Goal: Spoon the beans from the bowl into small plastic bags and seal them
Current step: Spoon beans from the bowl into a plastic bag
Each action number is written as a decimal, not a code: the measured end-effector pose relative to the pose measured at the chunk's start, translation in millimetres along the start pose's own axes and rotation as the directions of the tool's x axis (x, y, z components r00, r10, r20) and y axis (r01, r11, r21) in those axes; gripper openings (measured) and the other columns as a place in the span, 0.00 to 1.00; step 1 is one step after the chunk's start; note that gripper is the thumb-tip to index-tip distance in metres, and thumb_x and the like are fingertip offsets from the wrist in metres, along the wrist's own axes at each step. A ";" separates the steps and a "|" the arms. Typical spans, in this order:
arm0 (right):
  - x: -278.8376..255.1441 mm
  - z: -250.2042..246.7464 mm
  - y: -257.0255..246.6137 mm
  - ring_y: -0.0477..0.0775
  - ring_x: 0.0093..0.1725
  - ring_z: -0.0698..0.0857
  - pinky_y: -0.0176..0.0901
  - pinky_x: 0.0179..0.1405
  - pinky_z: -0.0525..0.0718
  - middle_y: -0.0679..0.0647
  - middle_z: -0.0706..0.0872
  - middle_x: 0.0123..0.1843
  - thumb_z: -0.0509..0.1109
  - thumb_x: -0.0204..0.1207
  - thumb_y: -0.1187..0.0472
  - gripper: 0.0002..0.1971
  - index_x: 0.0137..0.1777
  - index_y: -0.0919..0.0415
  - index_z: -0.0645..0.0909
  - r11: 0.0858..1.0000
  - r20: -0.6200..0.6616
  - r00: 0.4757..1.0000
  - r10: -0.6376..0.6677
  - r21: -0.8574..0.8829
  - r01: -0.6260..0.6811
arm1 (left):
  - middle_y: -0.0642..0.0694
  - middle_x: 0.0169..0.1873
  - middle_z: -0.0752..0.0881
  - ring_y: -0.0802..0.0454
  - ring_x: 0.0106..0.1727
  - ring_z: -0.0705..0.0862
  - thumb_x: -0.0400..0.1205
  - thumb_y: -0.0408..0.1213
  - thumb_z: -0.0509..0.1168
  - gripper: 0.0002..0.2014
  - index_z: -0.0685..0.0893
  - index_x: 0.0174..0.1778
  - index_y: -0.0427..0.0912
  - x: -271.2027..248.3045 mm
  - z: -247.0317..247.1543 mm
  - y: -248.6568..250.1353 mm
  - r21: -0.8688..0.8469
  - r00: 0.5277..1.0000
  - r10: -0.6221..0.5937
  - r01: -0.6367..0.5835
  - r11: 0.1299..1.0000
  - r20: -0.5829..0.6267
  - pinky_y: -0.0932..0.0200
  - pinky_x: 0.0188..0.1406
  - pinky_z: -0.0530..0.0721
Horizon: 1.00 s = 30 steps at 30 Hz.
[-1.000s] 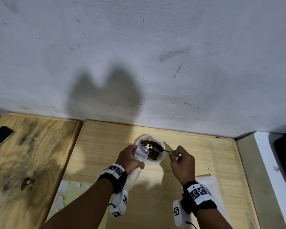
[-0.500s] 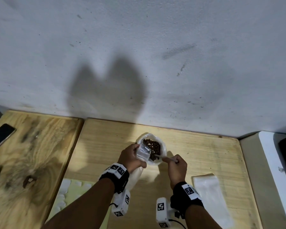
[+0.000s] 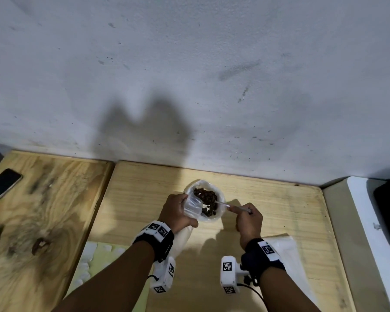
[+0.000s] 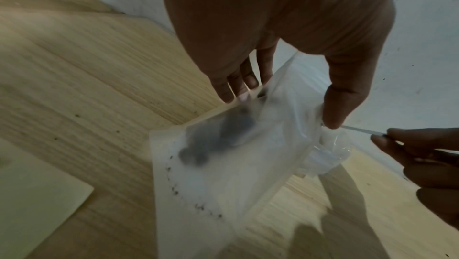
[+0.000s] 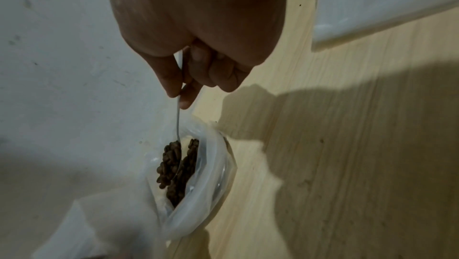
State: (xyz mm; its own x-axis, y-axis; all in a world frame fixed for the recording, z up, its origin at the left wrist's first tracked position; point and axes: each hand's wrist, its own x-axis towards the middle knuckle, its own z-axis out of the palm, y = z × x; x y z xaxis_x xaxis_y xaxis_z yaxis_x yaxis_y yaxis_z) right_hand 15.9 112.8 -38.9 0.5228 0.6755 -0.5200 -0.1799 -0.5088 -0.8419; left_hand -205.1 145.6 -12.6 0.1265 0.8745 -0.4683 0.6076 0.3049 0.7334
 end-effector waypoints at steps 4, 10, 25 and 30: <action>-4.1 -15.9 -9.6 0.52 0.29 0.63 0.44 0.31 0.60 0.59 0.69 0.32 0.79 0.67 0.69 0.12 0.34 0.62 0.76 0.998 0.034 0.998 -0.047 0.041 0.045 | 0.46 0.67 0.73 0.46 0.67 0.77 0.52 0.48 0.81 0.53 0.71 0.76 0.45 -6.4 -0.5 -2.6 0.023 1.000 -0.021 0.021 1.000 0.011 0.53 0.66 0.78; -21.9 -35.0 -18.1 0.50 0.22 0.60 0.39 0.23 0.58 0.66 0.73 0.35 0.76 0.71 0.71 0.17 0.28 0.58 0.72 0.995 0.180 0.980 -0.086 0.065 0.075 | 0.50 0.61 0.78 0.49 0.59 0.80 0.53 0.41 0.83 0.46 0.74 0.69 0.48 -17.2 5.1 -11.4 -0.040 1.000 -0.016 0.015 0.999 -0.009 0.56 0.53 0.81; -49.0 -41.1 -6.5 0.62 0.39 0.84 0.49 0.44 0.75 0.75 0.84 0.39 0.79 0.72 0.72 0.17 0.31 0.64 0.71 0.943 0.262 0.922 -0.287 -0.094 0.320 | 0.48 0.69 0.72 0.48 0.67 0.76 0.58 0.42 0.85 0.47 0.73 0.74 0.49 -28.6 22.7 -16.6 0.016 0.999 -0.042 0.041 0.999 0.017 0.53 0.62 0.80; -59.9 -31.8 -14.6 0.50 0.38 0.87 0.39 0.40 0.81 0.56 0.91 0.37 0.80 0.71 0.72 0.15 0.32 0.62 0.76 0.885 0.322 0.868 -0.378 -0.147 0.441 | 0.48 0.69 0.72 0.47 0.68 0.76 0.58 0.41 0.85 0.47 0.72 0.74 0.48 -30.0 23.8 -14.1 0.002 0.999 -0.044 0.044 0.999 0.005 0.54 0.63 0.79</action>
State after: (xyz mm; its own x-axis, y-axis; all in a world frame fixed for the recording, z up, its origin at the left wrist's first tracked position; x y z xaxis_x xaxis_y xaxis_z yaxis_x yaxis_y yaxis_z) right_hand 13.7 62.8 9.1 0.2536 0.9506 -0.1791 0.1939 -0.2314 -0.9533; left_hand -198.8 106.1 -20.6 0.1034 0.8585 -0.5022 0.6145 0.3419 0.7110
